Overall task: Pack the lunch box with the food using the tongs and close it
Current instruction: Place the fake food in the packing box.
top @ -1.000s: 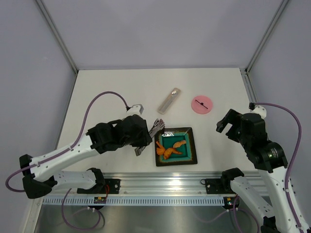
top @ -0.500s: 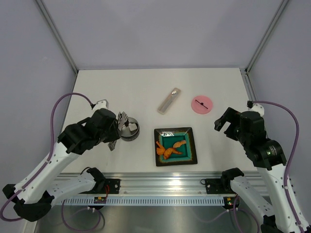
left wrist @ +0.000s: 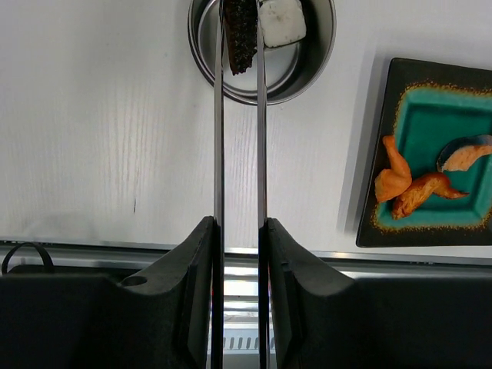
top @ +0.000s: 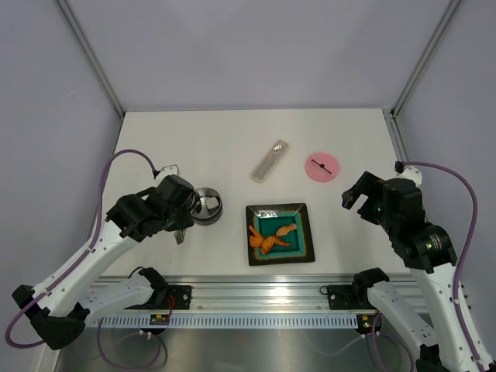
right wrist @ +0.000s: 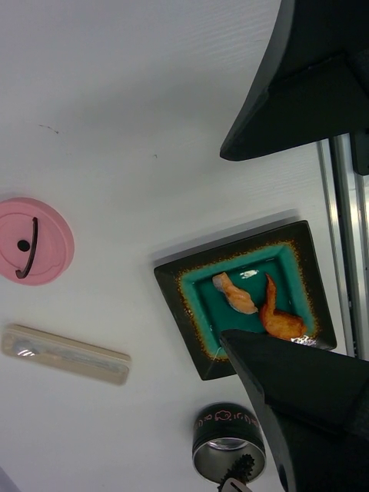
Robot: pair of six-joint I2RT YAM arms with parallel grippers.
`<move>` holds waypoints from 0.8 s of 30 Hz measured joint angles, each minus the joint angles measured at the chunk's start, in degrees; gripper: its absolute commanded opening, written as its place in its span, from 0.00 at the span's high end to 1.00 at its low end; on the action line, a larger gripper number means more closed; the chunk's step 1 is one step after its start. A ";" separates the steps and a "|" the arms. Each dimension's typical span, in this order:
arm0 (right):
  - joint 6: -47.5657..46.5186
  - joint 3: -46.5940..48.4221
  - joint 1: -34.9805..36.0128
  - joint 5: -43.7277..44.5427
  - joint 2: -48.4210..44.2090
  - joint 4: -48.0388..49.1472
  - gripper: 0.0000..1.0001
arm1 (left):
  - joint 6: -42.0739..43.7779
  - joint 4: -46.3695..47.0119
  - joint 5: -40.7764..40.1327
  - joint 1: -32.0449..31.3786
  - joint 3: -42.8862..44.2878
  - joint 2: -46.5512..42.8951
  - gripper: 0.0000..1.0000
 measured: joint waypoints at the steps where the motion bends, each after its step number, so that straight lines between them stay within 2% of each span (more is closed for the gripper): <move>1: 0.02 -0.11 0.02 0.00 -0.07 0.02 0.01 | -0.02 0.02 0.07 0.00 -0.04 0.09 0.67; 4: 0.11 -0.17 0.02 0.00 -0.09 0.00 0.01 | 0.13 0.11 0.42 0.00 -0.39 0.09 0.54; 10: 0.13 -0.22 0.00 0.00 -0.11 0.02 0.00 | 0.42 0.79 0.87 0.00 -0.61 0.09 0.51; 13: 0.13 -0.44 0.02 0.00 -0.13 0.00 0.00 | 0.48 0.81 1.05 0.00 -0.61 0.09 0.53; 15: 0.13 -0.52 0.02 0.00 -0.13 0.00 0.00 | 0.66 0.90 1.20 0.00 -0.61 0.00 0.61; 18: 0.13 -0.55 0.02 0.00 -0.15 0.00 0.01 | 0.98 1.46 1.38 -0.26 -0.59 -0.44 0.66; 21: 0.13 -0.63 0.02 0.00 -0.15 0.00 0.01 | 1.05 1.77 1.25 -2.91 0.15 -0.98 0.69; 24: 0.13 -0.81 0.02 0.04 -0.13 0.02 0.01 | 0.90 1.79 0.39 -8.39 2.10 0.09 0.71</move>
